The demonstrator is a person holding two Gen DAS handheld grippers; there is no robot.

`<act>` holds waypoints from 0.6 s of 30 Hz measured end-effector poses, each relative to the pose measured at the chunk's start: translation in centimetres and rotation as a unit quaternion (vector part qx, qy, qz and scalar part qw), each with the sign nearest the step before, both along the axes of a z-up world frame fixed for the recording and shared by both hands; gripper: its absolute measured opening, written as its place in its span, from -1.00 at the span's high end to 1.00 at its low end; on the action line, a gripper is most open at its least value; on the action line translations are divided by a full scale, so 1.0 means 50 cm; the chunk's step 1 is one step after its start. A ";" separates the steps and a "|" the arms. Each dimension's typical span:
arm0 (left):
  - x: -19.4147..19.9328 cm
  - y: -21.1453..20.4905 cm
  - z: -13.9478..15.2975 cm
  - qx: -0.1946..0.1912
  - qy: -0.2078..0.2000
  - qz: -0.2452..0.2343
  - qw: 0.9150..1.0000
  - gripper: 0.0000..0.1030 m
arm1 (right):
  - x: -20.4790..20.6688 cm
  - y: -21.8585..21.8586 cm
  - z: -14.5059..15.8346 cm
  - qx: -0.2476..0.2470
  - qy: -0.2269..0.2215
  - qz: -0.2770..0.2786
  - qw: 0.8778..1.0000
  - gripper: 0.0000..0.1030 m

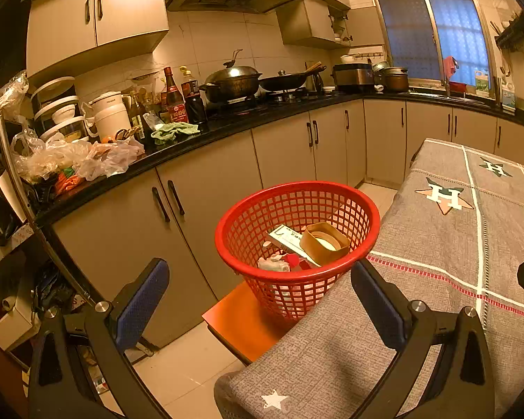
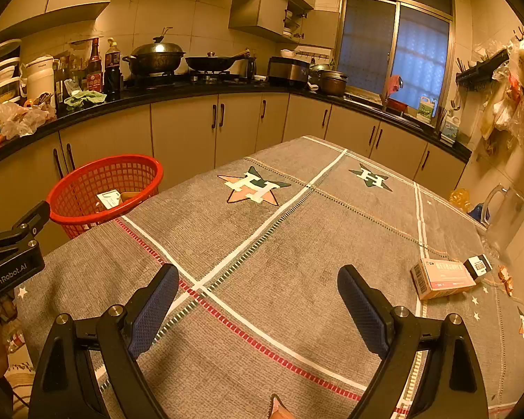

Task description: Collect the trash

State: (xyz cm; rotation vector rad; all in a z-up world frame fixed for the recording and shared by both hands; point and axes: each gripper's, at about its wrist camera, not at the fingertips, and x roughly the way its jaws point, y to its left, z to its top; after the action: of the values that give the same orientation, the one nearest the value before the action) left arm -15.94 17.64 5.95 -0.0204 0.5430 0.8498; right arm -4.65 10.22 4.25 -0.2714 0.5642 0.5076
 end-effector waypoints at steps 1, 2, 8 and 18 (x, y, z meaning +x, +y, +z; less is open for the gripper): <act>0.000 0.000 0.000 0.000 0.000 0.000 1.000 -1.00 | 0.000 0.000 -0.001 -0.001 0.000 0.000 1.000 -0.84; 0.000 0.000 0.000 -0.001 -0.001 0.000 1.000 -1.00 | 0.000 0.000 0.000 0.000 0.000 0.000 1.000 -0.83; -0.001 -0.001 0.000 0.000 0.000 0.001 1.000 -1.00 | 0.001 0.000 -0.003 -0.003 -0.001 0.001 1.000 -0.84; 0.002 -0.005 -0.004 0.000 0.001 -0.002 1.000 -1.00 | -0.001 0.001 -0.005 -0.004 0.000 0.000 1.000 -0.84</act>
State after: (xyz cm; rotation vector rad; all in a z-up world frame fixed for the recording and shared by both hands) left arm -15.82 17.38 5.76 -0.0190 0.5458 0.8461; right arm -4.68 10.26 4.03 -0.2786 0.5664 0.5049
